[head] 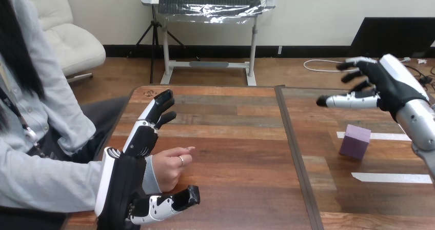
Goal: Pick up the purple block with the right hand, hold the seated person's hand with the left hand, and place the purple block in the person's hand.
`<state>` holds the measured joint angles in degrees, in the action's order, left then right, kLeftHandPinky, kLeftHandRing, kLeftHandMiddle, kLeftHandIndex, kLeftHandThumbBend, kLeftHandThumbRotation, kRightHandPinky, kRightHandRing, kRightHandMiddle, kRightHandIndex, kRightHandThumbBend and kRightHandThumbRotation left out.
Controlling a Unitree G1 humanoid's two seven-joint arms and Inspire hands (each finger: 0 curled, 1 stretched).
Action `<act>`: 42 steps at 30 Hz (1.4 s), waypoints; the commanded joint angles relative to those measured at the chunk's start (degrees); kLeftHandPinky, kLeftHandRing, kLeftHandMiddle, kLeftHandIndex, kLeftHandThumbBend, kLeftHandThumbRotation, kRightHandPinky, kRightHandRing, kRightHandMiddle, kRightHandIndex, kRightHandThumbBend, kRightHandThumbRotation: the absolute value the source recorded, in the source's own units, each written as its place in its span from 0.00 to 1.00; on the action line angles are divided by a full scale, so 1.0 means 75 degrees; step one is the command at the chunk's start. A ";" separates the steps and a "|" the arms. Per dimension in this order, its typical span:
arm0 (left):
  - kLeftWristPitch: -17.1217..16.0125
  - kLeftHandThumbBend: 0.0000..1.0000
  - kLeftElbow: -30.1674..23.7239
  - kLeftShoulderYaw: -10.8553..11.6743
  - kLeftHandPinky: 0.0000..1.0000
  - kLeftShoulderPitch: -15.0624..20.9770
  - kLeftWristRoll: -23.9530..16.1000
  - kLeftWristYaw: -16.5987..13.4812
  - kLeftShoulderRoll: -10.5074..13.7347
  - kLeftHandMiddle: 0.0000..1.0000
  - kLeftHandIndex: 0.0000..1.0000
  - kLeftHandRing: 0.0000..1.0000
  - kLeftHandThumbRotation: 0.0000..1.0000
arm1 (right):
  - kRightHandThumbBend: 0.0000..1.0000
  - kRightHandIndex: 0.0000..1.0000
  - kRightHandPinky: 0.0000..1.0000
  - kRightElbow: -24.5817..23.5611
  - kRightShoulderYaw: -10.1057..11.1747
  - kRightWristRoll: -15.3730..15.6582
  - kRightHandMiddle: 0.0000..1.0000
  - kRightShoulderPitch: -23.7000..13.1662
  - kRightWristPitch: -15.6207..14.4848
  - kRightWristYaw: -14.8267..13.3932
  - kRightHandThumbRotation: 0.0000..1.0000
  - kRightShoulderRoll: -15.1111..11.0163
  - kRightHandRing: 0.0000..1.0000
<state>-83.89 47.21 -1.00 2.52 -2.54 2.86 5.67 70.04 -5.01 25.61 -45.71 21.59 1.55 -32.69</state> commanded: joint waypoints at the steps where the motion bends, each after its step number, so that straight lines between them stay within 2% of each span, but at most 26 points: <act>1: -0.0094 1.00 -0.0285 0.0070 0.86 0.0372 0.0105 -0.0012 -0.0035 0.92 0.89 0.91 0.61 | 1.00 0.81 0.58 0.0304 -0.0190 0.0082 0.77 -0.1017 -0.0216 0.0182 0.38 -0.0351 0.69; 9: -0.0257 1.00 -0.0194 0.0138 0.86 0.0385 0.0059 0.0001 0.0020 0.92 0.89 0.91 0.58 | 0.97 0.82 0.65 0.0559 -0.0366 0.0111 0.79 -0.1131 -0.0587 0.0383 0.32 -0.0374 0.75; 16: -0.0327 1.00 -0.0165 0.0208 0.85 0.0368 0.0025 -0.0002 0.0046 0.92 0.89 0.91 0.56 | 0.98 0.83 0.69 0.0680 -0.0511 0.0189 0.80 -0.1154 -0.0804 0.0499 0.34 -0.0389 0.77; 23: -0.0390 1.00 -0.0144 0.0104 0.85 0.0370 0.0160 0.0027 0.0091 0.92 0.89 0.91 0.55 | 1.00 0.84 0.70 0.0780 -0.0612 0.0224 0.80 -0.1156 -0.1053 0.0694 0.36 -0.0378 0.77; 29: -0.0411 1.00 -0.0140 -0.0027 0.87 0.0362 0.0296 0.0068 0.0140 0.93 0.89 0.92 0.54 | 0.99 0.84 0.70 0.0831 -0.0712 0.0271 0.80 -0.1119 -0.1187 0.0814 0.34 -0.0378 0.77; 37: -0.0495 1.00 -0.0155 -0.0191 0.89 0.0350 0.0522 0.0139 0.0205 0.93 0.89 0.93 0.53 | 0.94 0.86 0.72 0.0886 -0.0815 0.0285 0.82 -0.0986 -0.1225 0.0991 0.34 -0.0399 0.79; 42: -0.0470 1.00 -0.0241 -0.0118 0.88 0.0290 0.0507 0.0172 0.0176 0.92 0.89 0.92 0.54 | 0.90 0.86 0.73 0.0932 -0.0925 0.0370 0.82 -0.0934 -0.1382 0.1104 0.34 -0.0397 0.78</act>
<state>-86.35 47.21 -1.48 2.52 0.54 3.74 6.54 77.12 -11.05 27.74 -48.59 11.89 9.35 -34.46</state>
